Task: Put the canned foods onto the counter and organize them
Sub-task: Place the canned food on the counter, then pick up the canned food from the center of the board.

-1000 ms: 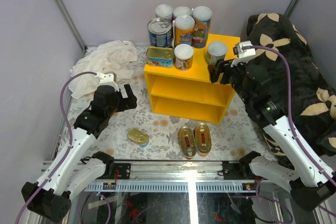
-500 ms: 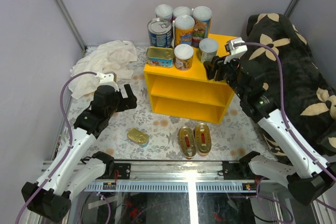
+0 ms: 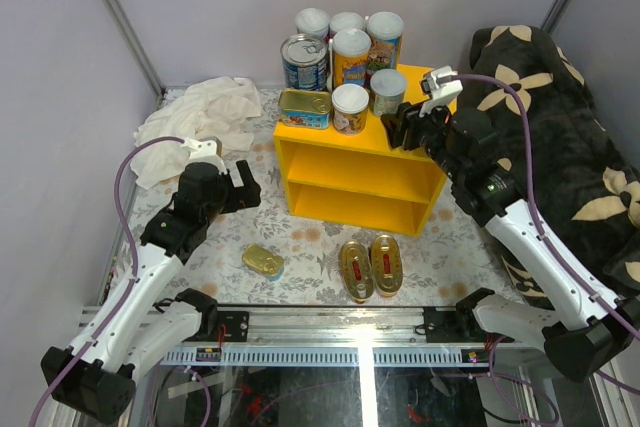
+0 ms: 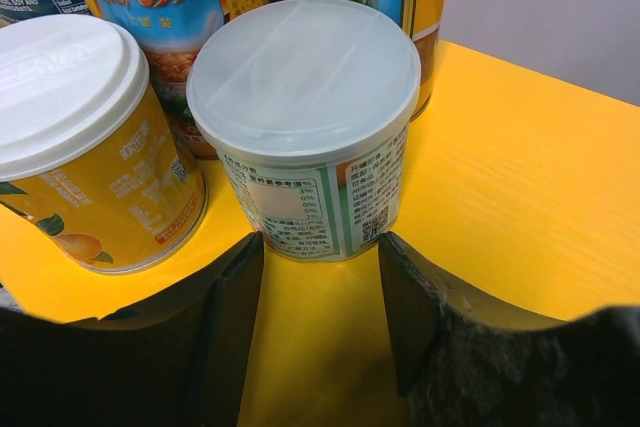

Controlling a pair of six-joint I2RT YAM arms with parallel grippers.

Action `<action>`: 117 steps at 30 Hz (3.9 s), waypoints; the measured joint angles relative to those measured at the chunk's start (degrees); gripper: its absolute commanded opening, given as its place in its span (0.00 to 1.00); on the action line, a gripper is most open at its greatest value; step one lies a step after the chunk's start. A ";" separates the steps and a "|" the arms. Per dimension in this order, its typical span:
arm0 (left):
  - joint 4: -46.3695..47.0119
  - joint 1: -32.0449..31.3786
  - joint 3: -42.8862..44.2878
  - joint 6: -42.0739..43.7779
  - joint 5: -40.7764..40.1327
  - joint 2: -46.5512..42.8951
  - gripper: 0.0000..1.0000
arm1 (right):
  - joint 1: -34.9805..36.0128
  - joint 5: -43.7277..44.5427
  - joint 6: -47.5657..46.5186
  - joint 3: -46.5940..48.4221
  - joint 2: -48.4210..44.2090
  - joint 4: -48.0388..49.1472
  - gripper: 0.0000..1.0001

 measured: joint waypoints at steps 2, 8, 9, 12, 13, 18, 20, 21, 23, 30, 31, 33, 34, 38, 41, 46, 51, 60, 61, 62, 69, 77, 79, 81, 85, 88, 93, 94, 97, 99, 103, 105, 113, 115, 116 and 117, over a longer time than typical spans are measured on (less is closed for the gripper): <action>0.00 0.00 0.00 0.00 0.00 0.02 1.00 | 0.00 -0.17 0.02 0.13 0.15 -0.02 0.56; 0.00 0.00 0.00 0.02 0.00 0.02 1.00 | 0.00 -0.72 0.07 1.11 1.31 -0.13 0.60; 0.00 0.00 0.00 0.02 0.00 0.02 1.00 | 0.00 -0.90 0.07 1.38 1.53 -0.31 0.64; 0.00 0.00 0.00 0.02 0.00 0.09 1.00 | 0.00 -1.29 0.44 1.90 1.77 -0.94 0.85; 0.00 0.00 0.00 0.02 0.00 0.15 1.00 | 0.00 -1.27 0.50 2.03 1.62 -1.27 0.92; 0.00 0.00 0.00 0.02 0.00 0.61 1.00 | 0.00 0.68 1.16 1.42 -3.72 -6.19 1.00; 0.00 0.00 0.00 0.02 0.00 0.61 1.00 | 0.00 1.90 1.29 0.37 -7.80 -7.34 1.00; 0.00 0.00 0.00 0.02 0.00 0.63 1.00 | 0.00 2.03 1.31 -0.17 -10.21 -7.85 1.00; 0.00 0.00 0.00 0.02 0.00 0.63 1.00 | 0.00 1.33 1.31 -0.92 -14.84 -8.59 0.91; 0.00 0.00 0.00 0.02 0.02 0.68 1.00 | 0.02 -13.22 2.21 -3.08 -19.67 -8.63 0.00; 0.00 0.00 0.00 0.02 0.02 0.68 1.00 | 0.02 -14.49 2.69 -3.67 -19.23 -8.72 0.00; 0.00 0.00 0.00 0.02 0.02 0.68 1.00 | 0.02 -17.31 3.61 -5.75 -18.10 -8.26 0.00; 0.00 0.00 0.00 0.00 0.02 0.63 1.00 | 0.02 -18.78 4.13 -7.08 -17.64 -8.13 0.00; 0.00 0.00 0.00 0.00 0.02 0.39 1.00 | 0.98 -22.21 6.03 -11.54 -14.97 -8.17 0.00; 0.00 0.00 0.00 0.00 0.02 0.28 1.00 | 5.14 -20.22 6.23 -13.40 -13.64 -8.00 0.00; 0.00 0.00 0.00 0.00 0.02 0.37 1.00 | 17.14 -14.58 5.35 -15.06 -10.86 -6.08 0.00; -0.02 0.00 0.00 0.00 -0.02 0.90 1.00 | 21.20 -13.62 5.66 -17.22 -3.54 -0.55 0.00; -0.04 0.00 0.00 0.00 -0.42 1.29 1.00 | 27.19 -13.73 5.60 -19.63 11.61 7.98 0.00; -0.04 0.00 0.00 0.00 -0.46 1.38 1.00 | 28.09 -13.40 5.49 -19.30 12.94 8.26 0.00; -0.04 0.00 0.00 0.00 -0.50 1.42 1.00 | 29.20 -12.94 5.20 -18.97 14.45 8.83 0.00; -0.09 0.00 0.00 0.00 -1.18 1.60 1.00 | 36.39 -5.81 2.97 -17.33 21.18 11.89 0.00; -0.13 0.00 0.00 0.00 -1.40 2.27 1.00 | 37.16 -3.96 3.96 -13.57 28.17 13.68 0.66; -0.15 0.00 0.00 0.00 -1.42 2.34 1.00 | 37.16 -4.02 3.74 -13.57 28.72 14.40 0.03; -0.15 0.00 0.00 0.00 -1.46 2.36 1.00 | 37.16 -4.26 3.93 -13.09 29.53 14.49 0.00; -0.15 0.00 0.00 0.00 -1.64 2.64 1.00 | 37.16 -4.50 5.16 -12.61 31.08 15.76 0.00; -0.15 0.00 0.00 0.00 -1.79 2.95 1.00 | 37.16 -4.59 5.42 -12.61 31.45 16.59 0.00; -0.17 0.00 0.00 0.00 -1.81 3.21 1.00 | 37.20 -2.73 5.90 -12.85 31.45 18.25 0.00; -0.17 0.00 0.00 0.00 -1.81 3.21 1.00 | 37.20 -1.99 5.92 -13.05 31.43 18.43 0.00; -0.20 0.00 0.00 0.00 -1.81 3.23 1.00 | 37.20 0.24 6.01 -14.10 30.99 18.36 0.00; -0.17 0.00 0.00 0.00 -1.81 3.23 1.00 | 37.20 1.55 6.34 -15.26 30.18 17.90 0.00; -0.20 0.00 0.00 0.00 -1.86 3.21 1.00 | 37.20 2.49 8.61 -15.93 29.55 15.80 0.99; -0.20 0.00 0.00 0.00 -1.84 3.21 1.00 | 37.31 2.43 9.18 -17.09 29.24 15.87 1.00; -0.20 0.00 0.00 0.00 -1.81 3.21 1.00 | 39.50 -2.45 6.29 -18.75 29.03 18.01 1.00; -0.22 0.00 0.00 0.00 -1.79 3.21 1.00 | 39.80 -5.40 4.98 -18.64 29.16 19.69 1.00; -0.20 0.00 0.00 0.00 -1.79 3.21 1.00 | 39.82 -6.91 4.39 -18.38 29.44 20.35 1.00; -0.20 0.00 0.00 0.00 -1.79 3.19 1.00 | 39.82 -8.07 4.00 -18.01 29.86 20.72 1.00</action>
